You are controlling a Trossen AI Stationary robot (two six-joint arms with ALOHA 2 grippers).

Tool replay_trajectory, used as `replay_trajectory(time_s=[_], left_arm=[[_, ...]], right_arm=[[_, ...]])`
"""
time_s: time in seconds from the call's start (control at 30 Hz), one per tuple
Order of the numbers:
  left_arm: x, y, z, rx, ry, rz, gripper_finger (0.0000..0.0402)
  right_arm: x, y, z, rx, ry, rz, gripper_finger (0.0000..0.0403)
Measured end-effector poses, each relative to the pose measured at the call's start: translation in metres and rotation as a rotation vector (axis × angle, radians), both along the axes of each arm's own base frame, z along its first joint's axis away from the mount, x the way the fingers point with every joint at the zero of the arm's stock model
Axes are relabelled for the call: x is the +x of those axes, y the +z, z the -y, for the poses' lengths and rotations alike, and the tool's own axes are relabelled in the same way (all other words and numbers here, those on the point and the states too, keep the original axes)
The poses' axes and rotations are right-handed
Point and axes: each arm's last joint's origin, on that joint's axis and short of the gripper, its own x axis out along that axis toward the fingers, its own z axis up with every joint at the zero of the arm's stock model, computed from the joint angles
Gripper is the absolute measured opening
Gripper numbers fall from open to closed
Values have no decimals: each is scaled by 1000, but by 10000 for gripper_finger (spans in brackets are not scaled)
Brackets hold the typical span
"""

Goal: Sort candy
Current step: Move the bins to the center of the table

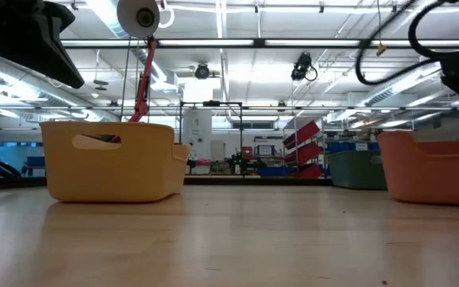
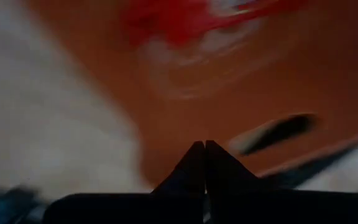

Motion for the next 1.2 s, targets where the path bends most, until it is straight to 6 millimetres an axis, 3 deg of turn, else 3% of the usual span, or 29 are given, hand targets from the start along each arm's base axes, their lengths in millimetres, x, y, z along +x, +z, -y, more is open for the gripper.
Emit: replay_trajectory(time_s=[0.17,0.37,1.2], left_arm=[[0,0,0,0,0,1,0],[0,0,0,0,0,1,0],[0,0,0,1,1,1,0]], right_arm=[[-15,1,15,-221,-16,-128,0],[-22,4,28,-365,18,-191,0],[-13,-10,69,-596,80,-128,0]])
